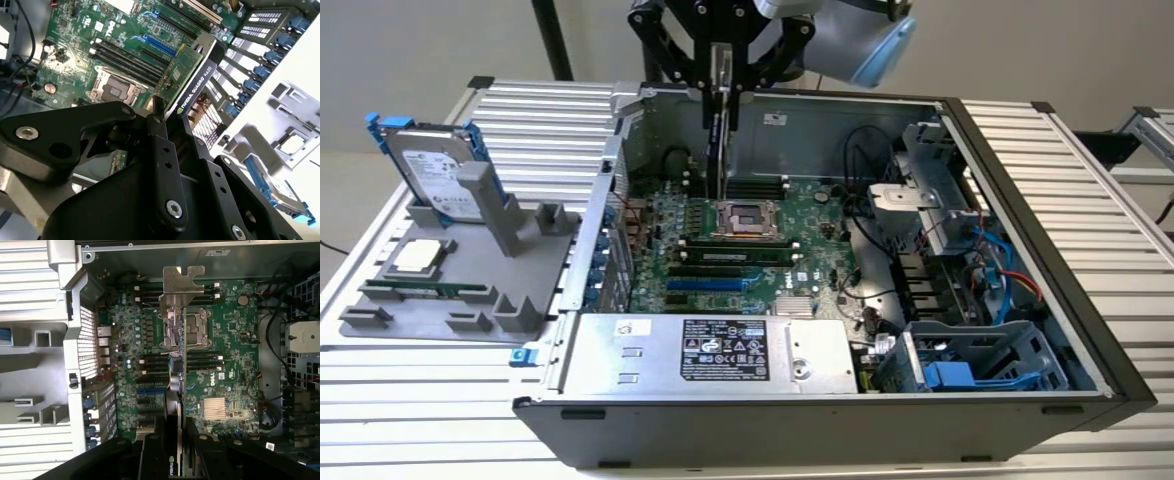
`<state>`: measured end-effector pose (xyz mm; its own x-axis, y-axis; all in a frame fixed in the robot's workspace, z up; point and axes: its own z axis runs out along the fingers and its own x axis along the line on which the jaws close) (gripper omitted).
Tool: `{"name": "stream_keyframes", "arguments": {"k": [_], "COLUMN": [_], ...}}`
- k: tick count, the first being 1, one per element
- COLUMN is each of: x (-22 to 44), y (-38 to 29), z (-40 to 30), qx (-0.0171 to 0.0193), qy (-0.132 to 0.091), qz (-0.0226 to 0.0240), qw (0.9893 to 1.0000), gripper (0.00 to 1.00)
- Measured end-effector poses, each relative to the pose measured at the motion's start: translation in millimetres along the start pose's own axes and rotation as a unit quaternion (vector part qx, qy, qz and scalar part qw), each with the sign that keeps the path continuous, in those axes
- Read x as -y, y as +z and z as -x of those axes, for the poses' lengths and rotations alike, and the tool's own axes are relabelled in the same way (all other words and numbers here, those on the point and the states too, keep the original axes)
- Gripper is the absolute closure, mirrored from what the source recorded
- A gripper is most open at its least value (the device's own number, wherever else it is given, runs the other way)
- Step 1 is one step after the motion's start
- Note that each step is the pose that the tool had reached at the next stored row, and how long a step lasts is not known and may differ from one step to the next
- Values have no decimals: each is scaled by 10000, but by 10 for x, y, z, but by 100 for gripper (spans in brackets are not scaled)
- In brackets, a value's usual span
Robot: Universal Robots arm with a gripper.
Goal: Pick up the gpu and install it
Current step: 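Pick up the gpu and move the gpu toward the slot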
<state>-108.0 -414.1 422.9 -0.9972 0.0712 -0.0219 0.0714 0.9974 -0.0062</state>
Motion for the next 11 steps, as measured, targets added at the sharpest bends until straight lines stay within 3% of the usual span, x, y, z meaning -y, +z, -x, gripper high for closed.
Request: {"name": "stream_keyframes", "arguments": {"k": [11], "x": [-10], "y": [3], "z": [143], "qx": [-10], "qy": [0], "qz": [-15], "qw": [10000], "gripper": [100]}}
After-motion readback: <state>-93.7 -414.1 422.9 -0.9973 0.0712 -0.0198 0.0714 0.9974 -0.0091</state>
